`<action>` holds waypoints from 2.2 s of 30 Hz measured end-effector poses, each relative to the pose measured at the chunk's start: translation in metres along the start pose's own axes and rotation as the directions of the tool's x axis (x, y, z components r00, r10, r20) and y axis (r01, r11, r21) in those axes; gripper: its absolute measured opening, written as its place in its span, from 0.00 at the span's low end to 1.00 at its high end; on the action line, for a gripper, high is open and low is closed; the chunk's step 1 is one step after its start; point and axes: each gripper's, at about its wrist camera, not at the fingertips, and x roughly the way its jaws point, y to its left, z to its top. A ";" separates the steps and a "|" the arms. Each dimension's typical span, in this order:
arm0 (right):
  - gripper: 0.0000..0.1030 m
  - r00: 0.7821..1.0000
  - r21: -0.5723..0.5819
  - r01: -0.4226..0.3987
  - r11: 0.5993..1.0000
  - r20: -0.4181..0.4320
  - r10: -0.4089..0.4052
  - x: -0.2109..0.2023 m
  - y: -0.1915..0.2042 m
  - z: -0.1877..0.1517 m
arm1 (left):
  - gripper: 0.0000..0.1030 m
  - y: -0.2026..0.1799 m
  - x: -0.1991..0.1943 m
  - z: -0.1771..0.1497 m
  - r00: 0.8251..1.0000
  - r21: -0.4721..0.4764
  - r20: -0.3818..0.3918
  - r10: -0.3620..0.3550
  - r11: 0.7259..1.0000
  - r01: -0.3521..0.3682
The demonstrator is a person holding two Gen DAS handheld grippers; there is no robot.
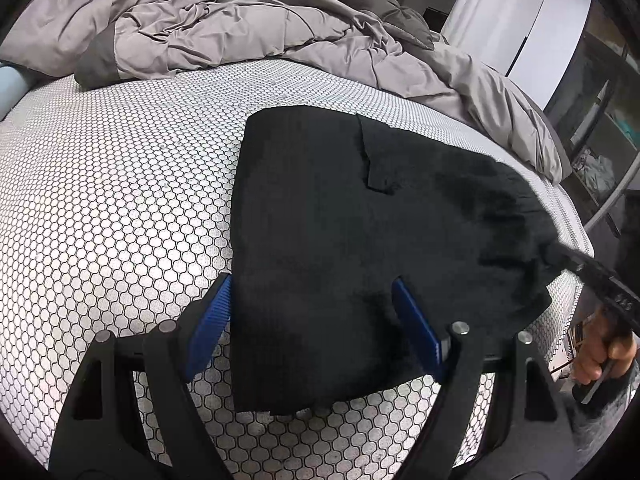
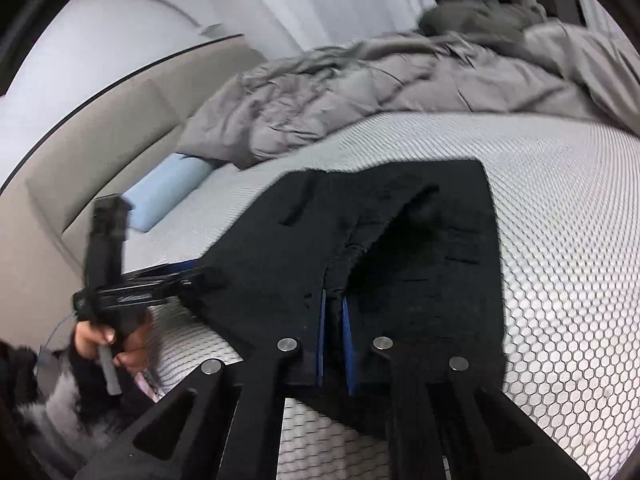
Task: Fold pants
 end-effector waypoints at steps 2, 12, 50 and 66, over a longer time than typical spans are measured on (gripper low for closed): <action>0.06 0.999 0.001 0.021 1.000 0.049 -0.021 -0.015 0.001 0.001 | 0.76 0.000 -0.002 0.000 1.000 0.005 0.000 -0.004 1.000 0.004; 0.19 0.973 0.159 0.213 0.964 -0.118 -0.196 -0.006 -0.059 -0.014 | 0.76 -0.010 -0.003 -0.003 1.000 0.050 -0.003 -0.003 0.999 0.003; 0.42 0.998 0.266 -0.065 0.962 -0.007 0.069 -0.046 -0.058 -0.013 | 0.76 -0.072 -0.017 -0.022 0.998 0.349 0.036 -0.053 0.936 0.037; 0.42 0.979 0.327 -0.165 0.930 -0.059 0.195 -0.006 -0.059 -0.013 | 0.76 -0.161 0.016 -0.034 0.993 0.455 -0.007 -0.117 0.884 0.107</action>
